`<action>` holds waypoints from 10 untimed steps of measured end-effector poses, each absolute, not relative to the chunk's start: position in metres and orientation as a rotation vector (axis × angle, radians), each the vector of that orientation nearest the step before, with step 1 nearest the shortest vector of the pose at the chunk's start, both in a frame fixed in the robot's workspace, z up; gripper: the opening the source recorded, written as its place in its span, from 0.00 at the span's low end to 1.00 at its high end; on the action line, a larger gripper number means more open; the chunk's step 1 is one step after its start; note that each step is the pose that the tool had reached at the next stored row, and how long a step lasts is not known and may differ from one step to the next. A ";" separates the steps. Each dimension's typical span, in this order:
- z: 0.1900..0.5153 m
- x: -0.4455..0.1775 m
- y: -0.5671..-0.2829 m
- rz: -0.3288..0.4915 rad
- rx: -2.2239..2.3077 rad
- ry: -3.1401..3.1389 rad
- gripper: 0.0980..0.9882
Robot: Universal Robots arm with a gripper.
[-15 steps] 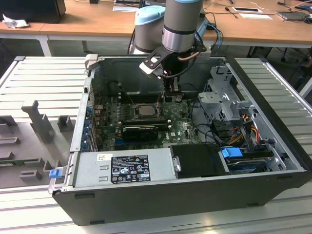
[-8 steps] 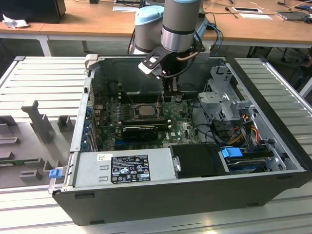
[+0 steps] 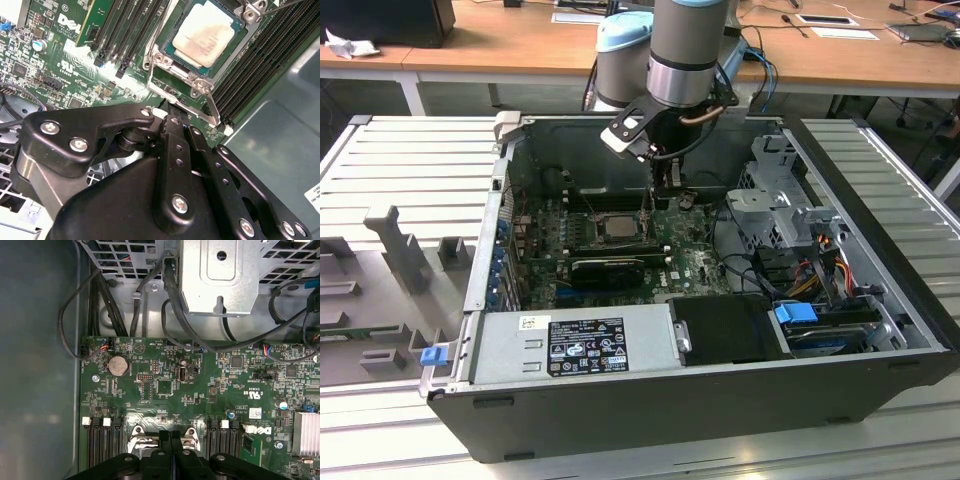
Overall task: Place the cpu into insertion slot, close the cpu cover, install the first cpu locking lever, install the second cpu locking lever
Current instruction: 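Close the cpu cover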
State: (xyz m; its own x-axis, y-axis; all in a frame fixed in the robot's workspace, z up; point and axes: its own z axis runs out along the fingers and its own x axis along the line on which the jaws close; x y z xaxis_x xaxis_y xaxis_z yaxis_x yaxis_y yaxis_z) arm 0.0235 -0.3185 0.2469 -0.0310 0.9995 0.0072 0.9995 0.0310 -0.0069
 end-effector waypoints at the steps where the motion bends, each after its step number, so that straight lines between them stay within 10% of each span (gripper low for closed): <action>1: 0.247 0.023 -0.319 0.000 -2.180 -2.248 0.01; 10: 0.247 0.020 -0.319 0.000 -2.180 -2.248 0.01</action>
